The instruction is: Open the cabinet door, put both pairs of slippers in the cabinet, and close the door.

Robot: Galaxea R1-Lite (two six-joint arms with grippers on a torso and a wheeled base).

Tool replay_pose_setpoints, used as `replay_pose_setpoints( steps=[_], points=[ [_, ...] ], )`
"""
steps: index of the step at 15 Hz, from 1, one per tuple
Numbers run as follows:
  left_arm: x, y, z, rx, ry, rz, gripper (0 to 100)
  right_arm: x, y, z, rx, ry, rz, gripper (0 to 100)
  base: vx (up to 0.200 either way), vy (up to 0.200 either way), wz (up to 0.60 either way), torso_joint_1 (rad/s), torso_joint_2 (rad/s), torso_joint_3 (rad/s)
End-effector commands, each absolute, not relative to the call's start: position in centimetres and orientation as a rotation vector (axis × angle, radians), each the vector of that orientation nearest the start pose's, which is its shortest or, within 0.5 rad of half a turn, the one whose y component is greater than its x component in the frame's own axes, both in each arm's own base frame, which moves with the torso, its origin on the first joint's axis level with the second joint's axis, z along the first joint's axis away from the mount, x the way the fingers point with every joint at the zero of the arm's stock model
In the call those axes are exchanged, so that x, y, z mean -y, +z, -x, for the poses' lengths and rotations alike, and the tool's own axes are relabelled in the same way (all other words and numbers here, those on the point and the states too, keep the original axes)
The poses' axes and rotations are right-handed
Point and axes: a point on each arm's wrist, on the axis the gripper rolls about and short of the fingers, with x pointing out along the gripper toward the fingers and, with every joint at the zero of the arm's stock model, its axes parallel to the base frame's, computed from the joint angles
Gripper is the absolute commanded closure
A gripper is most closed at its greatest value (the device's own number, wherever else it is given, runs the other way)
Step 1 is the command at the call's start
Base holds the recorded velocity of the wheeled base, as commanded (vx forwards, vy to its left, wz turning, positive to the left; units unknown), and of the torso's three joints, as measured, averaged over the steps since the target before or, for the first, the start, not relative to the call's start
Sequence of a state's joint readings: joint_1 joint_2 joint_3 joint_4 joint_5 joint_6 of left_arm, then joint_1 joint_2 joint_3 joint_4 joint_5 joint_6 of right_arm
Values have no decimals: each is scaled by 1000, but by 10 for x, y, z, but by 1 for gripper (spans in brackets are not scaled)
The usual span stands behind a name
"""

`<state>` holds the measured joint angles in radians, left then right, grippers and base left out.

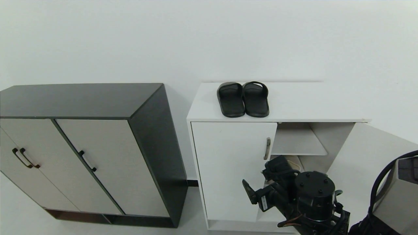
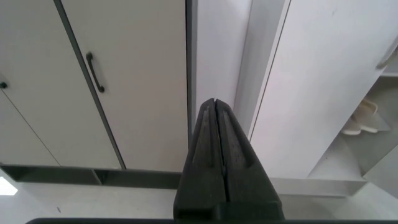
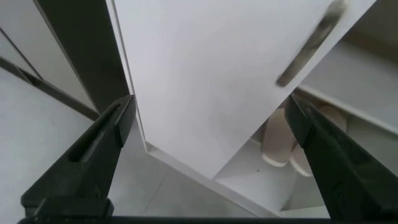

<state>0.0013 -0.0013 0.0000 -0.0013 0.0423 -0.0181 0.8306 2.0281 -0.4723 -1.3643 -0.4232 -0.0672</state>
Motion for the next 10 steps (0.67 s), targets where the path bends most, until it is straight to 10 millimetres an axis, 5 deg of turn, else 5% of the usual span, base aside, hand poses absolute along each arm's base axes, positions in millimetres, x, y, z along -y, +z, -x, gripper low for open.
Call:
replay_pose_setpoints(
  steps=[1, 7, 10],
  points=[
    [-1, 76, 23, 3, 44, 18, 100, -222, 76, -216, -146, 411, 180, 0, 0, 0, 0, 217, -535, -305],
    [-1, 76, 23, 2, 44, 20, 100, -220, 74, -222, -139, 390, 186, 0, 0, 0, 0, 235, -549, -312],
    [-1, 76, 23, 2, 44, 20, 100, -225, 79, -223, -98, 396, 200, 0, 0, 0, 0, 71, -150, -87]
  ],
)
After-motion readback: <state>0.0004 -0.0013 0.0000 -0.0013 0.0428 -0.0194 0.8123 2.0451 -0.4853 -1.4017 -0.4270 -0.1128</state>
